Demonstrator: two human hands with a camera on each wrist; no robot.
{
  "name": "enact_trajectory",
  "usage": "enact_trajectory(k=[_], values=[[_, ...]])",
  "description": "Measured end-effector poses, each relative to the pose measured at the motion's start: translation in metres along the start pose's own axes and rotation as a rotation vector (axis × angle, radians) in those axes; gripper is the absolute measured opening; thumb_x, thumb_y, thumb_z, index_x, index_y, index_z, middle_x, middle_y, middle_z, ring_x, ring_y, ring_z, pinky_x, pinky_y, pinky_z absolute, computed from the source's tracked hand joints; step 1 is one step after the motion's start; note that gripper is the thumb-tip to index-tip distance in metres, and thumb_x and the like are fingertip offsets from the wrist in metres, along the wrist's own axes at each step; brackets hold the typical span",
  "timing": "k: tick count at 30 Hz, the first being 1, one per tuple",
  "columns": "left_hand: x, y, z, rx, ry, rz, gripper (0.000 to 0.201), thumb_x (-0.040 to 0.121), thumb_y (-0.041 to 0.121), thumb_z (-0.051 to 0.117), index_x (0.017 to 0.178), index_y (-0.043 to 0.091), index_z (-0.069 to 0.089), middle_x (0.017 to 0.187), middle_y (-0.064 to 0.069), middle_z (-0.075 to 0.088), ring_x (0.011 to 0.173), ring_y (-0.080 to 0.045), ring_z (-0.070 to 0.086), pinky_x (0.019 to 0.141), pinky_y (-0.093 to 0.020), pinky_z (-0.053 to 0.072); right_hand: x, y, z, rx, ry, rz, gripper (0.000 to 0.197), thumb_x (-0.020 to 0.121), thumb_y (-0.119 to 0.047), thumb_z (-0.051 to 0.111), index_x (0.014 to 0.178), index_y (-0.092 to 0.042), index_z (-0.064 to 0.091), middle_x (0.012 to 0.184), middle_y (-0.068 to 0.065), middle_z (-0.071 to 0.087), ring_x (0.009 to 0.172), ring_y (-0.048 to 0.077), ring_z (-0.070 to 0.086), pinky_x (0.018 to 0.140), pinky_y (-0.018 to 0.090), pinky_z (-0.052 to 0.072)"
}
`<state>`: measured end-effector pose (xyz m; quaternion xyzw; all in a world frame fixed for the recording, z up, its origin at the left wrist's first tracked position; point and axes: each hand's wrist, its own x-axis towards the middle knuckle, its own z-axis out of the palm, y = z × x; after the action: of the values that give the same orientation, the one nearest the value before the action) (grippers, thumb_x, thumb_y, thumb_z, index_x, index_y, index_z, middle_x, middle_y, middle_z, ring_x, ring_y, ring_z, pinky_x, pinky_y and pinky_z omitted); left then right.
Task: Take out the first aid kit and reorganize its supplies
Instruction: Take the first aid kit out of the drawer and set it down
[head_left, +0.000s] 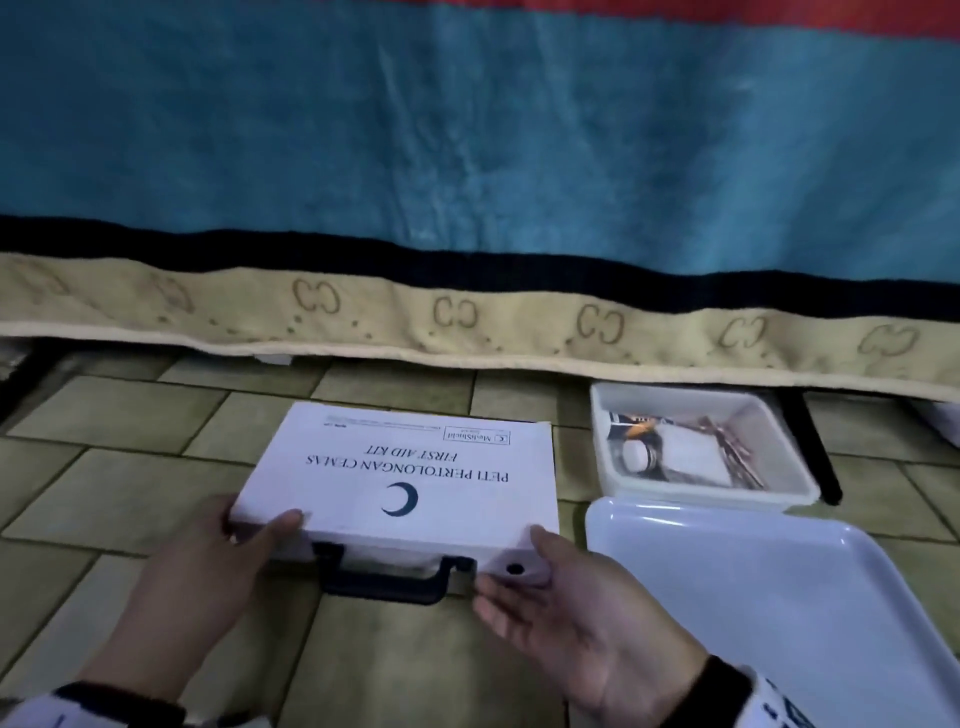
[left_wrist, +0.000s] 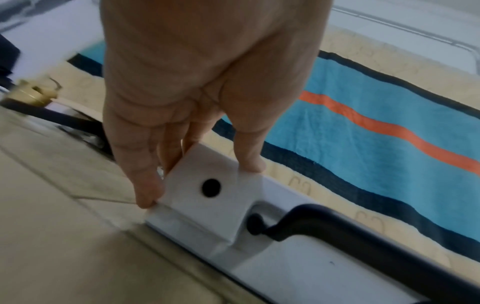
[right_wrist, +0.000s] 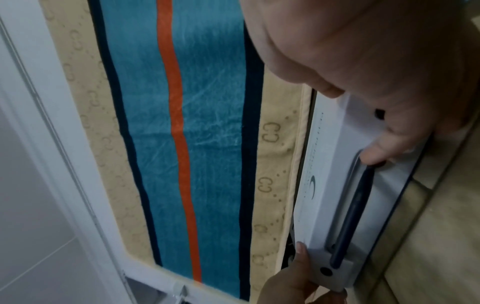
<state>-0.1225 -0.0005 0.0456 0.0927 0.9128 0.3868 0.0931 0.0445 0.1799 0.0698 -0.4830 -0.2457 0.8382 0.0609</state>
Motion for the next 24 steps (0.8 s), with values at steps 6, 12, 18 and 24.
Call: enact_trajectory(k=[6,12,18,24], values=[[0.036,0.020,0.011,-0.050,-0.104,0.105,0.019,0.082,0.026,0.070,0.094,0.012,0.062,0.081,0.003,0.066,0.072,-0.014,0.057,0.057,-0.024,0.037,0.021,-0.018,0.005,0.077,0.047,-0.043,0.026,0.097,-0.027,0.048,0.091,-0.003,0.051,0.081,0.020,0.055,0.042,0.022,0.062,0.040,0.028,0.051],[0.056,0.028,0.016,-0.016,-0.176,0.146,0.016,0.082,0.033,0.068,0.087,0.019,0.061,0.078,0.012,0.067,0.073,-0.006,0.058,0.058,-0.023,0.037,0.029,-0.032,0.007,0.147,0.079,-0.053,0.026,0.093,-0.033,0.055,0.095,-0.008,0.050,0.077,0.016,0.051,0.048,0.023,0.054,0.040,0.025,0.048],[0.052,0.038,0.005,0.057,-0.234,0.173,0.010,0.086,0.033,0.063,0.082,0.024,0.065,0.072,0.010,0.070,0.073,-0.008,0.060,0.060,-0.022,0.038,0.018,-0.042,0.004,0.030,0.106,-0.076,0.020,0.086,-0.032,0.065,0.087,-0.016,0.052,0.063,0.007,0.047,0.038,0.016,0.041,0.038,0.020,0.041],[0.061,0.047,-0.013,-0.016,-0.153,0.134,0.067,0.058,0.064,0.076,0.111,0.026,0.058,0.064,0.002,0.068,0.065,-0.025,0.063,0.065,-0.035,0.048,-0.006,-0.067,-0.014,-0.201,-0.110,-0.152,0.012,0.077,-0.014,0.064,0.087,-0.008,0.063,0.056,0.006,0.051,0.042,0.014,0.047,0.041,0.022,0.039]])
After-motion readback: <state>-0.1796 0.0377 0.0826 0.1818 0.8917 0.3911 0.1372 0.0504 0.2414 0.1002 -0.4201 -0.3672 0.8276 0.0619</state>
